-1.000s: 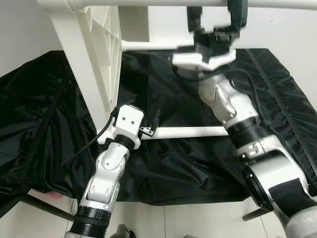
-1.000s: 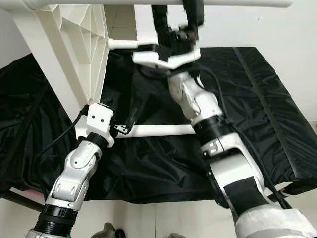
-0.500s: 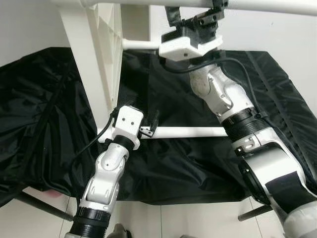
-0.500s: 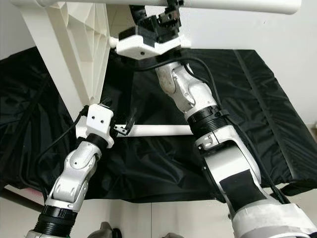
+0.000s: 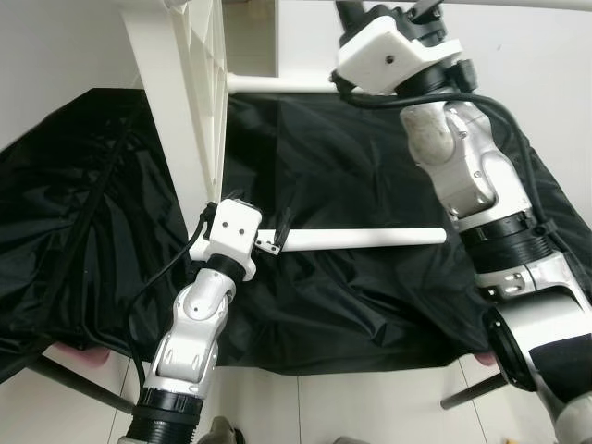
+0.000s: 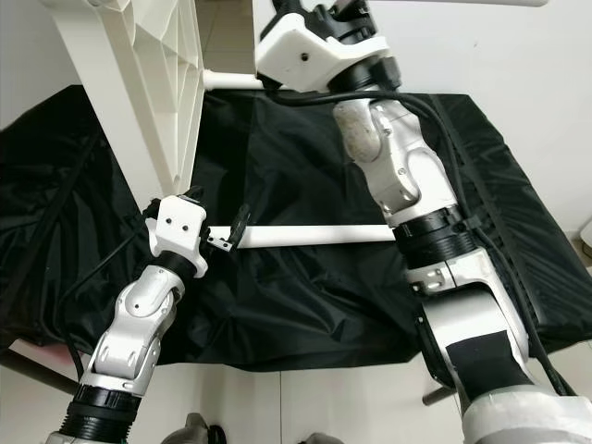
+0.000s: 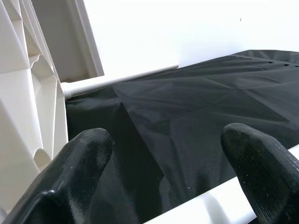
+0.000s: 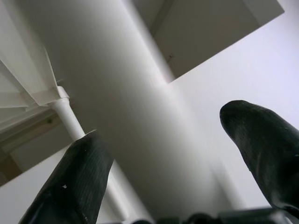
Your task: Building children table
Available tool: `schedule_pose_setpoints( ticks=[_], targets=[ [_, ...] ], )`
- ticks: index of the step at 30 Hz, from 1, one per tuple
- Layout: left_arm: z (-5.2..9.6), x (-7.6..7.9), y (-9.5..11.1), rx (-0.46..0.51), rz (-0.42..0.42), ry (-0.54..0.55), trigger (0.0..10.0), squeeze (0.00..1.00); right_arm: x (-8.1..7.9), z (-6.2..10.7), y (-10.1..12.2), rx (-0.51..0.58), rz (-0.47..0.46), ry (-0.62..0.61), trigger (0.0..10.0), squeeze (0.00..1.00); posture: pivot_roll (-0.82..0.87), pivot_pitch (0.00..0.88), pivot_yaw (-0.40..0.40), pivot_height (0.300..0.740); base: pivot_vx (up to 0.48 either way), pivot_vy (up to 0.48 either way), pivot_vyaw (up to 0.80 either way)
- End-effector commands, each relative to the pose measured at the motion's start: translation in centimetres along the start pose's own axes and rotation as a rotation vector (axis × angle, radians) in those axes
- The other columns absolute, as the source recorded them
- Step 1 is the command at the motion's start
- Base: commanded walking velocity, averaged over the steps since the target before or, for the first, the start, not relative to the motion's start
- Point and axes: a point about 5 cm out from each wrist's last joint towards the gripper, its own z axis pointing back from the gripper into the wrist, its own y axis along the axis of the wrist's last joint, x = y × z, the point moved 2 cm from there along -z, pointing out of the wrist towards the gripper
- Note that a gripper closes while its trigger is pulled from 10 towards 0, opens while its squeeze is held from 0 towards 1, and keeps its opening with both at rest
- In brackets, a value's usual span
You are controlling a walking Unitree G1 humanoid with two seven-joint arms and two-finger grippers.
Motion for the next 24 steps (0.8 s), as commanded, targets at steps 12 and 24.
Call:
schedule_pose_setpoints(
  ticks=[12,24],
  targets=[
    [-0.1,-0.2,-0.9,-0.026,0.023,0.050,10.0,0.00,2.1,0.3,0.0,0.013,0.054,0.109,0.0,0.00,-0.09,0.120,0.024,0.740,0.000,0.000,0.00],
    [-0.1,-0.1,-3.3,-0.168,0.271,0.155,10.0,0.00,1.5,1.1,-1.1,-0.064,0.003,0.210,0.0,0.00,-0.11,0.131,0.023,0.740,0.000,0.000,0.00]
  ],
)
